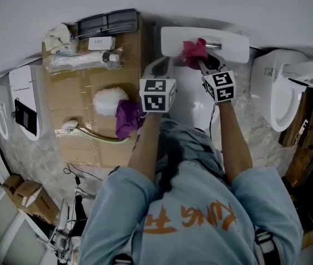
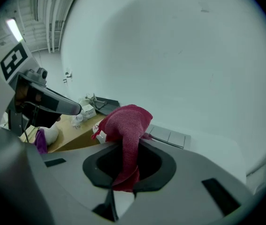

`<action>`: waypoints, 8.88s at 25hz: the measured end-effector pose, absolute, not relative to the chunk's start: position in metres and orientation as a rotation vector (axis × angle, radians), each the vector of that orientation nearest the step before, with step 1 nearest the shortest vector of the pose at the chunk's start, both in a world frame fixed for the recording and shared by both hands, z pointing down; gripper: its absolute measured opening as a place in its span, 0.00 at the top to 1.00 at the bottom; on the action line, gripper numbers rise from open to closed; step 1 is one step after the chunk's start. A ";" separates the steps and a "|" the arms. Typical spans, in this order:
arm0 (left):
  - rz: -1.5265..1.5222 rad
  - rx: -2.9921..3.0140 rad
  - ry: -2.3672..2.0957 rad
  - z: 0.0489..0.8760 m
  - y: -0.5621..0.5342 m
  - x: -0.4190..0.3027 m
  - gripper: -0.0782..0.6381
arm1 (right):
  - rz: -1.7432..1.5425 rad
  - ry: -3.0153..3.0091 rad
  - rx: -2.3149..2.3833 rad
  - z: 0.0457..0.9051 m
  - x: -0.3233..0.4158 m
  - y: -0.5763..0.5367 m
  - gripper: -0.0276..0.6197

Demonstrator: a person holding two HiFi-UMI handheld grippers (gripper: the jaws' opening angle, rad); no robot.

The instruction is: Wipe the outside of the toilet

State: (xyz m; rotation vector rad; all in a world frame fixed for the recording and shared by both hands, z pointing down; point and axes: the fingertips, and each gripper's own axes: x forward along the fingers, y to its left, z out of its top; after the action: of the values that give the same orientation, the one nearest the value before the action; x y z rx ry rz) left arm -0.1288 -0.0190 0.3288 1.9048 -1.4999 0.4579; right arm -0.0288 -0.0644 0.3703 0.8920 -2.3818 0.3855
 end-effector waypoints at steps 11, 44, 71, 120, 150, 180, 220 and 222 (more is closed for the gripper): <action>0.532 1.972 -1.404 0.335 -0.025 -0.091 0.86 | 0.409 -2.329 1.004 0.372 0.032 -0.067 0.85; 0.456 1.924 -1.473 0.338 0.010 -0.085 0.86 | 0.428 -2.006 1.608 0.370 0.198 -0.075 0.85; 0.192 1.911 -1.655 0.416 0.072 -0.156 0.86 | 0.227 -2.550 0.905 0.395 -0.075 0.038 0.85; 0.380 1.943 -1.725 0.465 -0.006 -0.082 0.86 | 0.190 -2.575 1.003 0.441 -0.023 -0.039 0.85; 0.352 2.003 -1.696 0.454 -0.018 0.066 0.86 | 0.276 -2.423 1.348 0.447 0.184 -0.075 0.85; 0.281 1.790 -1.815 0.431 -0.046 -0.038 0.86 | 0.388 -2.572 0.924 0.445 0.033 -0.076 0.85; 0.356 1.674 -1.773 0.491 -0.088 -0.075 0.86 | 0.439 -2.481 0.944 0.500 -0.015 -0.132 0.85; 0.366 1.665 -1.770 0.492 -0.087 -0.067 0.86 | 0.444 -2.476 0.951 0.501 -0.005 -0.132 0.85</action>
State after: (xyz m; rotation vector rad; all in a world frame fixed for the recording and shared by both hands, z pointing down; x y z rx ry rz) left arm -0.0673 -0.0870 0.4924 1.6646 -1.7701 0.3657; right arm -0.0046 -0.1324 0.5006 0.9508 -2.4756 0.4436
